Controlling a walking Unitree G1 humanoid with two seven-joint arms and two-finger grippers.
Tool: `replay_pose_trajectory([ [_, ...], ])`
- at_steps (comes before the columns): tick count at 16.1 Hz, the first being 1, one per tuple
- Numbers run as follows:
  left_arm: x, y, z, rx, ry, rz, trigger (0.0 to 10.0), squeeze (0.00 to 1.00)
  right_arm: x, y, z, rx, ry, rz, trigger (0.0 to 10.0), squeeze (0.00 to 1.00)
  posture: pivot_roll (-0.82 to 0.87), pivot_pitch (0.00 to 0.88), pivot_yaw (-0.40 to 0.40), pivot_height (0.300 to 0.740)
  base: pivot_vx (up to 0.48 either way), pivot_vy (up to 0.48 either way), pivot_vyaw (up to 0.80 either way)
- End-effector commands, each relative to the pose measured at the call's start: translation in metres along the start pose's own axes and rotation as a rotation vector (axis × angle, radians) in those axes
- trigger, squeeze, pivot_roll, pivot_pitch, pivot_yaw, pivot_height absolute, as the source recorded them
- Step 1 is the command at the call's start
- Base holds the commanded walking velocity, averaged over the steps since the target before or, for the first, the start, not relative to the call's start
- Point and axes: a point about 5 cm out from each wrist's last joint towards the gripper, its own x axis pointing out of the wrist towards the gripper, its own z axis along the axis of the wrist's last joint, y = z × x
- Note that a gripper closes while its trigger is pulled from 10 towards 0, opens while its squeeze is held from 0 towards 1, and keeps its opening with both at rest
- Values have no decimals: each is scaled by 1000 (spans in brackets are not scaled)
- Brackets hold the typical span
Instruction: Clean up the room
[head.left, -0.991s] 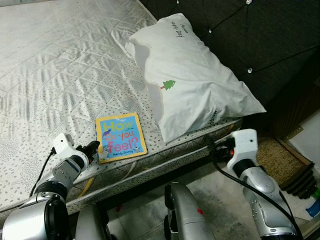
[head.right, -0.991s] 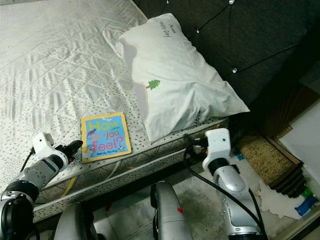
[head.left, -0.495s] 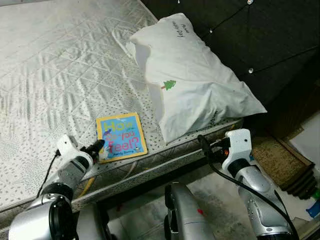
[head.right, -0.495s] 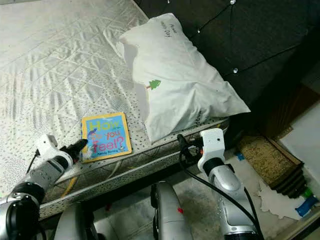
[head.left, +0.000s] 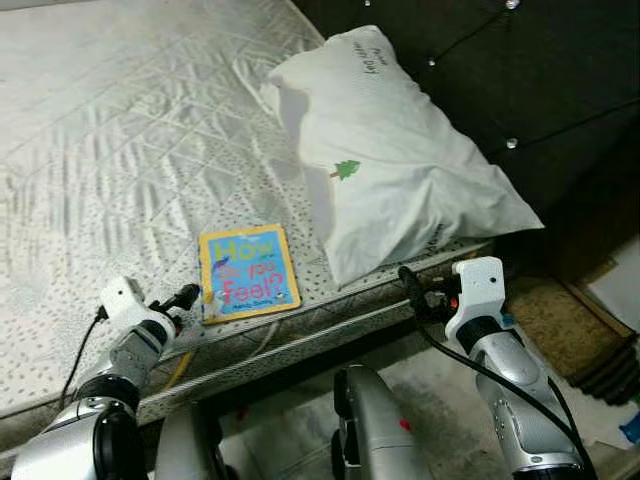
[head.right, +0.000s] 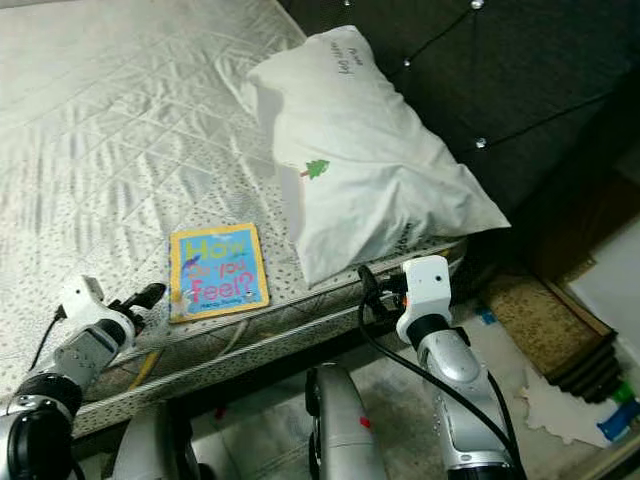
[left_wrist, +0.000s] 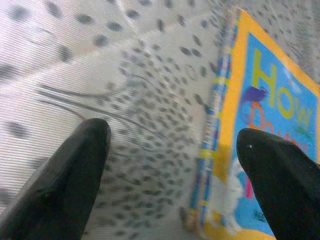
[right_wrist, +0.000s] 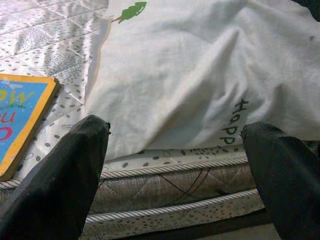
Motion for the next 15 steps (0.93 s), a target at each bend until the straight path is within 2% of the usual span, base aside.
replay_pose_trajectory([
  [1, -1, 5, -4, 22, 17, 27, 10000, 0, -2, -3, -2, -4, 3, -19, 10000, 0, -223, 180, -45, 586, 0, 0, 0],
  [6, 3, -8, -21, 68, 71, 9, 10000, 0, 0, -7, 1, -21, -7, -38, 10000, 0, -233, 183, -50, 586, 0, 0, 0],
  [15, 8, -36, -34, 99, 124, -89, 10000, 0, 1, -6, 1, -23, -11, -43, 10000, 0, -233, 181, -47, 586, 0, 0, 0],
])
